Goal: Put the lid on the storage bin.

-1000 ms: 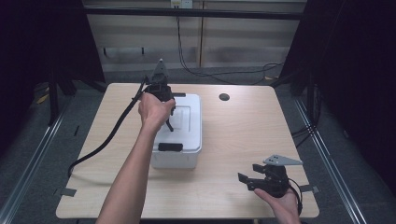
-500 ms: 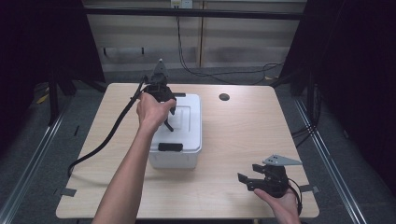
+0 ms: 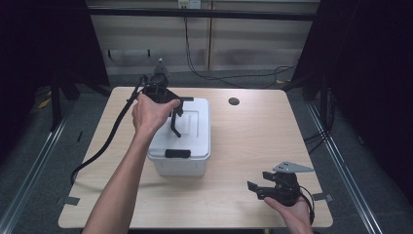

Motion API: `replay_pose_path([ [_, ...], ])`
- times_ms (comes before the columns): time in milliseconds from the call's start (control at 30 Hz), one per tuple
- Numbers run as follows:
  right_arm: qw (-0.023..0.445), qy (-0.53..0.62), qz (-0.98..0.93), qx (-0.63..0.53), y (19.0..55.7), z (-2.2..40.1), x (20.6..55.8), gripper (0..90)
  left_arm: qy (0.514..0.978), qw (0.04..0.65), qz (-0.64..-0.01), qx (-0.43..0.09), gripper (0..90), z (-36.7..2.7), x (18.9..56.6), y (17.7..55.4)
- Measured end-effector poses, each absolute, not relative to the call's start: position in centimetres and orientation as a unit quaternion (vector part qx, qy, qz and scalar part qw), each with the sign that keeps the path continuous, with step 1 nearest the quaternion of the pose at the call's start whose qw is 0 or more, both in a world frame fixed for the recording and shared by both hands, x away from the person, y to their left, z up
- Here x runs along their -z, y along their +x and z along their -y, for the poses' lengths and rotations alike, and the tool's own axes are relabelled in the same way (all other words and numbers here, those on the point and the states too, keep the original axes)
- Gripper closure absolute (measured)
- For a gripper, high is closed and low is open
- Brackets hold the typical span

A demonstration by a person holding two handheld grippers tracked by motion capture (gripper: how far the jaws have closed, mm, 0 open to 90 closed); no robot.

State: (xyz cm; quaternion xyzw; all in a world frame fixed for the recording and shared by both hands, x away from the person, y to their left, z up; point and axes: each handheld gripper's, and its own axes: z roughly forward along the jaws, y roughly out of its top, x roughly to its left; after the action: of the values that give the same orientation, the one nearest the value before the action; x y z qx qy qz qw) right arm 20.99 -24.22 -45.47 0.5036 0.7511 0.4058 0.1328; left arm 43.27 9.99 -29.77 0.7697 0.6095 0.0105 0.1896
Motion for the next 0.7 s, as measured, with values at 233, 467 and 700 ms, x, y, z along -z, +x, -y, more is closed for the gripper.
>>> replay_pose_path([
  [233, 0.133, 0.503, -0.751, -0.406, 21.0, 24.2, 45.5, 26.4, 0.787, 0.205, -0.582, -0.017, 23.8, -10.6, 29.4, 42.9],
  [467, 0.135, 0.502, -0.752, -0.405, 21.0, 24.2, 45.5, 26.4, 0.794, 0.259, -0.549, 0.01, 20.0, -13.8, 29.7, 42.5],
  [700, 0.135, 0.505, -0.751, -0.403, 21.0, 24.2, 45.5, 26.4, 0.803, 0.278, -0.527, -0.005, 22.5, -16.2, 29.7, 41.8],
])
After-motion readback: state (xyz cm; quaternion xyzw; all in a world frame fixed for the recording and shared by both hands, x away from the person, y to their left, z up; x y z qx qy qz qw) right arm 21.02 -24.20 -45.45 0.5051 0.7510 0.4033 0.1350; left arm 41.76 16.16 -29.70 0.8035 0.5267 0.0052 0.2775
